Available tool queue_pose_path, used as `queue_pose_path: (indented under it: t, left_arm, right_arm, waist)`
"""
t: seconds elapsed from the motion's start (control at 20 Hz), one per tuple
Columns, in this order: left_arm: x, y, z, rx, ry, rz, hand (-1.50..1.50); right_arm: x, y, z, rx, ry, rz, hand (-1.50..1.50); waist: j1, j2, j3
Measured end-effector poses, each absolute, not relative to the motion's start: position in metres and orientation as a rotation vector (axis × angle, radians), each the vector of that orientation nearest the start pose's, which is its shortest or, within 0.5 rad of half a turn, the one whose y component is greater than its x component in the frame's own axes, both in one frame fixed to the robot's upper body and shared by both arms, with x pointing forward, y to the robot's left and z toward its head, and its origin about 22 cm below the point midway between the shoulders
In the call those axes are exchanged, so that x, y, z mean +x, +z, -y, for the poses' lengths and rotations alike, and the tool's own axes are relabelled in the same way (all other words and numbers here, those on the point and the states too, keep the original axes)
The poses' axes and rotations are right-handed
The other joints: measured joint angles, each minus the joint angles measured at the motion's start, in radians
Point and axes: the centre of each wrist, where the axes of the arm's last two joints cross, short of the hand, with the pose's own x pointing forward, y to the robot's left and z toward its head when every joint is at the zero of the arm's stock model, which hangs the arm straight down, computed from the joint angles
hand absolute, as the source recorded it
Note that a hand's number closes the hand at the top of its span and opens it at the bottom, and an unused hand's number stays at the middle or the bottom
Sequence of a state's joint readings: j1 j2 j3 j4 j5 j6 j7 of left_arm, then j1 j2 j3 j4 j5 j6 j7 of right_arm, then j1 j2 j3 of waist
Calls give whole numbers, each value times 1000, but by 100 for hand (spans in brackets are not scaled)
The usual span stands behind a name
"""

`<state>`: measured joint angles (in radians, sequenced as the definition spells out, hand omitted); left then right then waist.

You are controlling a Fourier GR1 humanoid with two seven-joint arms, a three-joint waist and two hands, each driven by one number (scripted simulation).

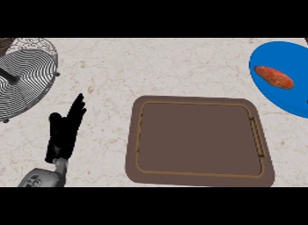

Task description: Pick the sweet potato from the tray and place it in the plate

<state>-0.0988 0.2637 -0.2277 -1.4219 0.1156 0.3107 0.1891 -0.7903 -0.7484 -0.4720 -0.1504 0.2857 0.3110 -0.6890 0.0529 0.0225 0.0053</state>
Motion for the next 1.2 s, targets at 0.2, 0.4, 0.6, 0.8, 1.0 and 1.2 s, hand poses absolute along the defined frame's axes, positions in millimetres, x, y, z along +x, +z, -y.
queue_pose_path:
  t: [0.2,0.4,0.6,0.8,1.0,1.2]
  left_arm:
    - [258,-4,-238,209,-64,1310,0]
    - [257,-8,-232,211,-67,1312,0]
    - [260,-5,-231,210,-64,1314,0]
    - [259,-7,-238,210,-65,1318,0]
    - [258,-9,-242,212,-69,1316,0]
    - [258,-6,-236,206,-70,1321,0]
  right_arm:
    - [338,66,493,-428,208,1653,-150]
    - [332,61,496,-459,208,1639,-150]
    - [325,59,503,-500,206,1617,-150]
    - [318,61,511,-523,207,1597,-150]
    - [309,61,519,-550,199,1589,-150]
    - [302,59,525,-583,179,1582,-150]
  waist:
    - [2,0,0]
    - [1,0,0]
    - [0,1,1]
    - [4,2,1]
    - [4,3,1]
    - [6,4,3]
